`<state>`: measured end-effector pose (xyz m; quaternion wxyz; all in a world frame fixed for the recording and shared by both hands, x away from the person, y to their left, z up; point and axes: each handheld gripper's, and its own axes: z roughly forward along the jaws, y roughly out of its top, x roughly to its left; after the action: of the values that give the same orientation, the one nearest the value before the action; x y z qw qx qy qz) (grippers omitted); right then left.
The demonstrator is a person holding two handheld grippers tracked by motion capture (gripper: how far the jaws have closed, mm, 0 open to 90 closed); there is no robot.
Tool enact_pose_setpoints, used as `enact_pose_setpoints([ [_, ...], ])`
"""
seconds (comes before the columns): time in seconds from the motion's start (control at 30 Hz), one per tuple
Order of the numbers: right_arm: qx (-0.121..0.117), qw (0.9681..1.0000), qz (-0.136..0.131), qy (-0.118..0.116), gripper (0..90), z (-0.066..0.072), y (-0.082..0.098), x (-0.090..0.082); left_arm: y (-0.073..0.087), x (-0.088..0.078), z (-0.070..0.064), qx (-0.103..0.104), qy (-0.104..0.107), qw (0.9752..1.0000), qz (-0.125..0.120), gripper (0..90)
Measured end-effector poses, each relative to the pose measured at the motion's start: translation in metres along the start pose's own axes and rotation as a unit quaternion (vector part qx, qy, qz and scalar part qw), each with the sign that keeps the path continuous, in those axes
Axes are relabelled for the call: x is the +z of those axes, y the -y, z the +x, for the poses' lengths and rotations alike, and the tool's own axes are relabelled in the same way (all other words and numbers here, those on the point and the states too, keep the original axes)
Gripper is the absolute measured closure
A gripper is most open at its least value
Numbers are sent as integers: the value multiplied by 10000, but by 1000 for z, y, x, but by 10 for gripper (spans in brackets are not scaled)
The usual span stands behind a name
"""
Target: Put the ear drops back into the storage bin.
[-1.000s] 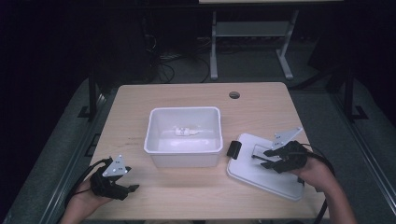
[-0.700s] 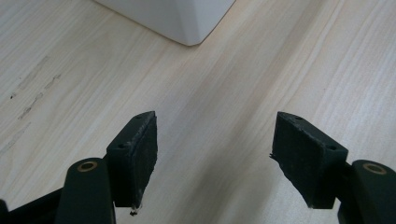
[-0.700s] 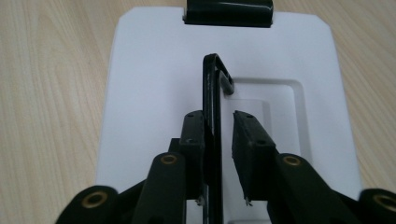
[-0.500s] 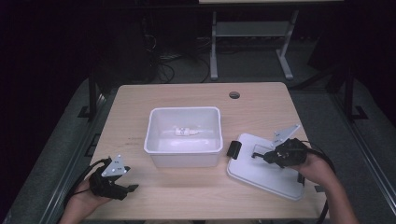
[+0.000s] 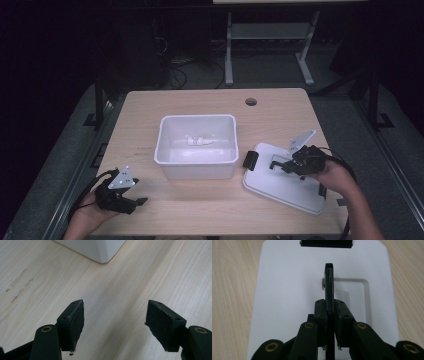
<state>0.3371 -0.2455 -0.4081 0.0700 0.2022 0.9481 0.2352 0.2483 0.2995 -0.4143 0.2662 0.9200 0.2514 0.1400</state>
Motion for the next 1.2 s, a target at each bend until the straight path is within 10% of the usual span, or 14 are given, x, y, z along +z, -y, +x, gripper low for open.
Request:
enact_pose_setpoints([
  [1.2, -246, 9997, -62, 22, 837, 4, -7, -20, 0, 0, -2, 8, 11, 10000, 0, 299],
])
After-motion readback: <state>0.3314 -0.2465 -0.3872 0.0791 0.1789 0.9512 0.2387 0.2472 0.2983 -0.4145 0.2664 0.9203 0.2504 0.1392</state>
